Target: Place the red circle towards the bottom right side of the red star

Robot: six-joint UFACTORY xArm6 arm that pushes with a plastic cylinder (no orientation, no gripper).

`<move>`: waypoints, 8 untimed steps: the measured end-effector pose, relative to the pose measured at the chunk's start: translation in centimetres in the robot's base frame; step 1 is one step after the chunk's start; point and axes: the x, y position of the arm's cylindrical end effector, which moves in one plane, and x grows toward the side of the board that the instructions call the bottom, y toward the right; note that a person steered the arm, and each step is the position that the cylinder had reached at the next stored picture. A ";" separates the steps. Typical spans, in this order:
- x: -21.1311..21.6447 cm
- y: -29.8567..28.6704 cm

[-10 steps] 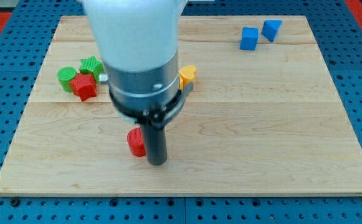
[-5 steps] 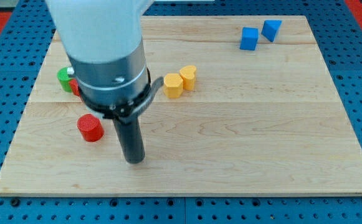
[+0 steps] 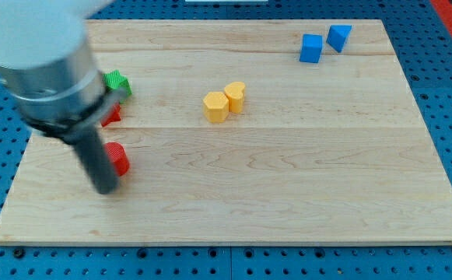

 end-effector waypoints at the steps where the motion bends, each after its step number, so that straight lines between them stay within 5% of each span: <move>1: -1.3 -1.2; 2: -3.2 1.8; 4: 0.1 5.6; 6: -6.0 1.5; 7: -5.7 10.6; 8: -9.0 11.7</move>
